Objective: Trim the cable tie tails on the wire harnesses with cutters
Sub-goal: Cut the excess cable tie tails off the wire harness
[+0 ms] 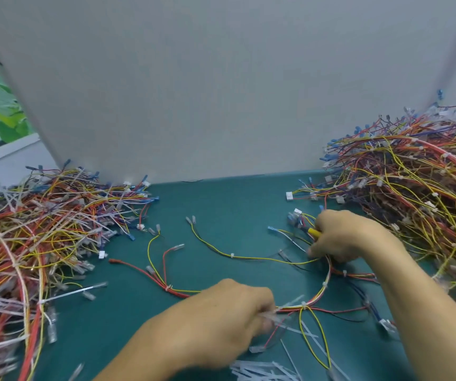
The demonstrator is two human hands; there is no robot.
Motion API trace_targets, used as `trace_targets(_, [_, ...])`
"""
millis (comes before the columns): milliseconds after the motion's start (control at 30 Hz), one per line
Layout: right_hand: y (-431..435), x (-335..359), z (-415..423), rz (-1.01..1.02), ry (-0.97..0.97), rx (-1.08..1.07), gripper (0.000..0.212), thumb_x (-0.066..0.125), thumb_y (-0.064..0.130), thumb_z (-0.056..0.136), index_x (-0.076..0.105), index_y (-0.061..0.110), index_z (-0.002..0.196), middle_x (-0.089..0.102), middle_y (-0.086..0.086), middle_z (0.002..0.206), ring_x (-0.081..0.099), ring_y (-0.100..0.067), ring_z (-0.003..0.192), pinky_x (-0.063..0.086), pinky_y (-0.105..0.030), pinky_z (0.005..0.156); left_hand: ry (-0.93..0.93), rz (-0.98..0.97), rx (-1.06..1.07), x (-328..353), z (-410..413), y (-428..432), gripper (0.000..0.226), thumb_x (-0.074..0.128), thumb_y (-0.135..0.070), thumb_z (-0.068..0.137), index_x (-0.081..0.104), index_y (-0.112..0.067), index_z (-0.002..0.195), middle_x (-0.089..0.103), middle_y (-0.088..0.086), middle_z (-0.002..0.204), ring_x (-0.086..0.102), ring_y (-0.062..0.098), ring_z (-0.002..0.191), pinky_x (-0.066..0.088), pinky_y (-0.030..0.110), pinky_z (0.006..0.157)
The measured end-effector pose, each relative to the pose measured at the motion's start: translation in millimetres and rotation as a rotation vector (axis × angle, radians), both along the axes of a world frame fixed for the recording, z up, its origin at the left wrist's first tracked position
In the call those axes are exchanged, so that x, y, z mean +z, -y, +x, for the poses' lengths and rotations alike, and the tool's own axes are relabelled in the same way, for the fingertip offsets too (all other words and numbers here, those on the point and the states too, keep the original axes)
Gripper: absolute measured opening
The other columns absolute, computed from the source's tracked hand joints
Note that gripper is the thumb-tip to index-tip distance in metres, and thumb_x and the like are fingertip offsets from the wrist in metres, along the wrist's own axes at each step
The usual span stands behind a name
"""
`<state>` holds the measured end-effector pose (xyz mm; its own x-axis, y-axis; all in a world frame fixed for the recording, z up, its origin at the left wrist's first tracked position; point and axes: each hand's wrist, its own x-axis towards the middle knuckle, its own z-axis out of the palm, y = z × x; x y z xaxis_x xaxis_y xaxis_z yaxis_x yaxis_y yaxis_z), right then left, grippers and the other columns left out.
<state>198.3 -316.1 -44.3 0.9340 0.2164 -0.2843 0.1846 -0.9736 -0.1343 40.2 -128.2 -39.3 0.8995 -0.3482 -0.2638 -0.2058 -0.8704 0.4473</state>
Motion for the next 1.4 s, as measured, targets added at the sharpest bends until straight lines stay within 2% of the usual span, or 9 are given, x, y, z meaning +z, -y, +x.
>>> trace_targets(200, [-2,-4,1,0.045,0.013,-0.041,0.009,0.061,0.014,0.073,0.057,0.01,0.08,0.063,-0.009,0.071,0.061,-0.021,0.057,0.052,-0.028,0.049,-0.046,0.043,-0.094,2,-8,-7,0.021,0.059,-0.054,0.075,0.055,-0.037,0.086,0.061,-0.014,0.084,0.055,0.003,0.082,0.052,0.035,0.077])
trace_targets(333, [1,0,5,0.333,0.096,-0.088,0.005,0.061,0.008,0.073,0.059,0.01,0.078,0.066,-0.013,0.07,0.062,-0.025,0.054,0.051,-0.028,0.046,-0.024,0.008,-0.109,0,0,-12,0.023,0.061,-0.053,0.078,0.057,-0.034,0.089,0.061,-0.016,0.08,0.056,-0.001,0.075,0.05,0.029,0.071])
trace_targets(500, [0,8,11,0.833,0.365,-0.077,0.01,0.069,0.011,0.08,0.059,0.014,0.079,0.066,-0.01,0.07,0.066,-0.032,0.067,0.056,-0.043,0.07,-0.041,-0.146,0.025,-11,13,-24,0.041,0.056,-0.061,0.076,0.064,-0.033,0.104,0.068,-0.019,0.09,0.06,-0.005,0.08,0.051,0.026,0.08])
trace_targets(600, [-3,12,10,1.187,0.385,-0.188,0.014,0.069,0.005,0.083,0.057,0.013,0.085,0.064,-0.004,0.056,0.063,-0.023,0.05,0.056,-0.044,0.055,-0.106,-0.447,0.24,-24,21,-28,0.04,0.06,-0.056,0.074,0.071,-0.023,0.093,0.069,-0.006,0.087,0.055,0.006,0.072,0.044,0.026,0.07])
trace_targets(733, [0,18,10,1.462,0.322,-0.312,0.017,0.068,0.003,0.086,0.054,0.011,0.08,0.059,-0.002,0.045,0.058,-0.017,0.041,0.055,-0.034,0.047,-0.287,-1.132,0.837,-35,31,-26,0.027,0.072,-0.026,0.078,0.067,-0.005,0.093,0.07,0.019,0.103,0.059,0.017,0.06,0.044,0.026,0.05])
trace_targets(833, [3,24,9,1.619,0.303,-0.415,0.019,0.066,0.003,0.088,0.054,0.008,0.074,0.055,0.0,0.042,0.057,-0.015,0.039,0.056,-0.031,0.044,-0.384,-1.598,1.093,-28,41,-27,0.044,0.067,-0.024,0.08,0.051,0.005,0.109,0.066,0.025,0.105,0.063,0.027,0.069,0.047,0.034,0.058])
trace_targets(933, [8,32,7,1.678,0.321,-0.463,0.022,0.067,0.003,0.088,0.053,0.008,0.071,0.053,-0.004,0.043,0.055,-0.012,0.037,0.054,-0.028,0.042,-0.252,-1.802,1.166,-23,52,-36,0.029,0.056,-0.026,0.093,0.053,-0.002,0.109,0.066,0.016,0.107,0.062,0.025,0.082,0.044,0.034,0.066])
trace_targets(1167, [19,37,5,1.356,0.49,-0.335,0.02,0.072,0.012,0.084,0.059,0.006,0.071,0.055,-0.014,0.057,0.048,-0.019,0.046,0.044,-0.031,0.047,0.143,-1.791,1.045,9,69,-47,0.018,0.049,-0.018,0.098,0.063,-0.018,0.087,0.067,-0.002,0.077,0.063,0.014,0.076,0.043,0.032,0.07])
trace_targets(1400, [3,46,-11,1.248,0.35,-0.083,0.008,0.076,0.013,0.081,0.067,0.014,0.081,0.059,0.002,0.055,0.053,-0.012,0.05,0.045,-0.033,0.051,0.294,-1.105,0.639,26,76,-40,0.019,0.049,-0.003,0.095,0.067,-0.01,0.099,0.063,0.0,0.064,0.057,0.01,0.059,0.052,0.027,0.063])
